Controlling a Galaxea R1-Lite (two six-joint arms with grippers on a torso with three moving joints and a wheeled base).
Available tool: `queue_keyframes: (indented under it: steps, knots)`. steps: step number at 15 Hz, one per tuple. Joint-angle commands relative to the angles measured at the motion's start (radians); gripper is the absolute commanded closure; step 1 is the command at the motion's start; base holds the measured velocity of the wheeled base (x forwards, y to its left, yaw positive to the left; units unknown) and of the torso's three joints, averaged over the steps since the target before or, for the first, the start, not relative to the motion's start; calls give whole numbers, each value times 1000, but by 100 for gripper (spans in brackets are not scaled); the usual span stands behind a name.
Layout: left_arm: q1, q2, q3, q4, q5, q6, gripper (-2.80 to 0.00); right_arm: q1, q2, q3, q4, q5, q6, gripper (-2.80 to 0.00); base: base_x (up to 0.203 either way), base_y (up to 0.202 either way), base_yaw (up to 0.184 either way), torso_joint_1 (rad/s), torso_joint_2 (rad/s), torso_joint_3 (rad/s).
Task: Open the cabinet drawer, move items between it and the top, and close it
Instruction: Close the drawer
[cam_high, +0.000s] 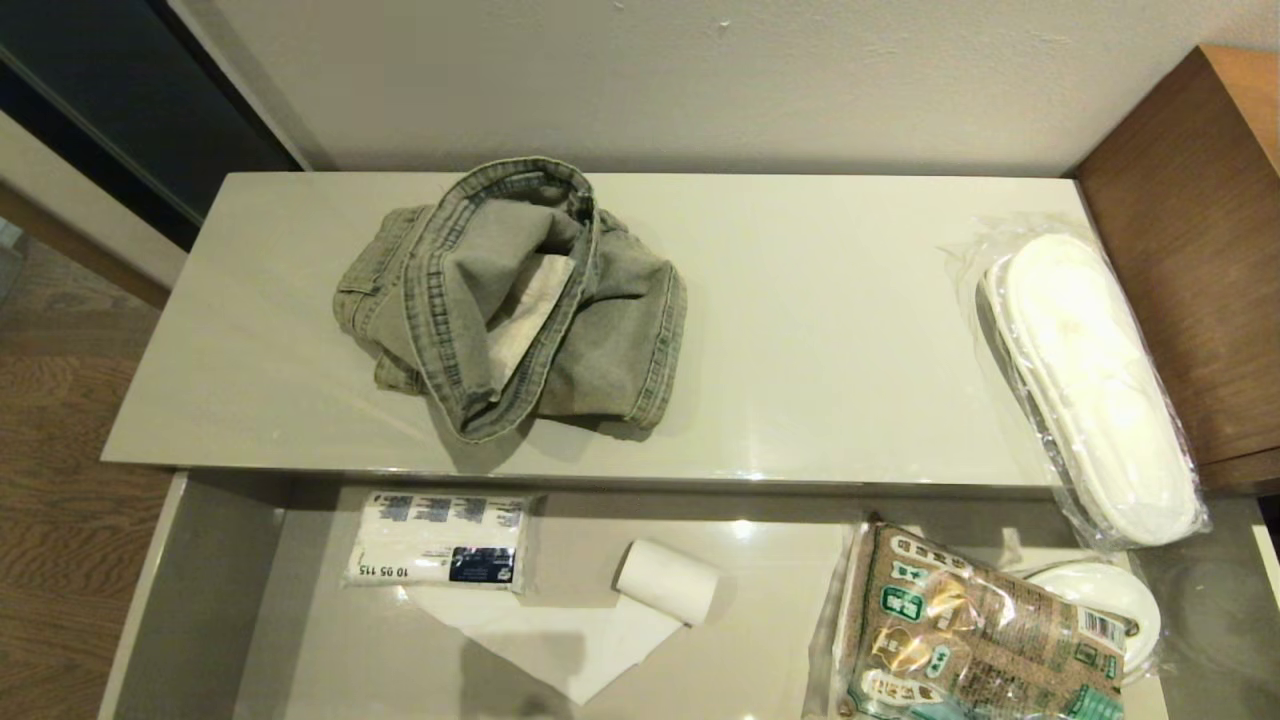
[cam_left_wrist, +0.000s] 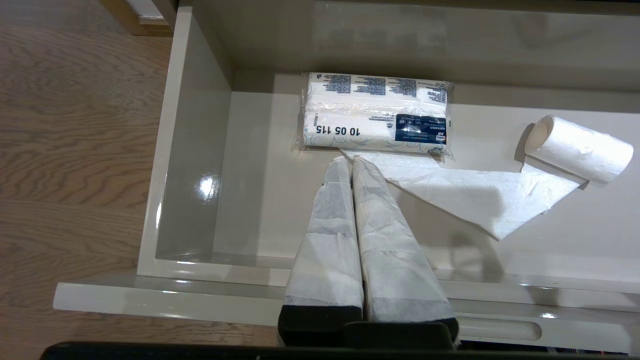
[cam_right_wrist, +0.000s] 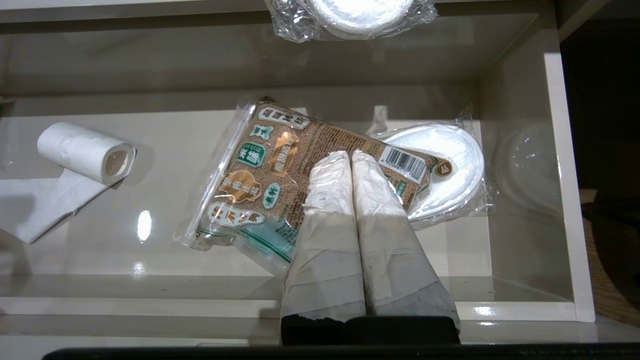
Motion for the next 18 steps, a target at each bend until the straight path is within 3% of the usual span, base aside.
queue_keyframes:
  steps: [1,18]
  knots:
    - [0,0,2,0,1,0,0,0,-2,0,0,0,0,0,0,0,0,0,0,0]
    - [0,0,2,0,1,0,0,0,-2,0,0,0,0,0,0,0,0,0,0,0]
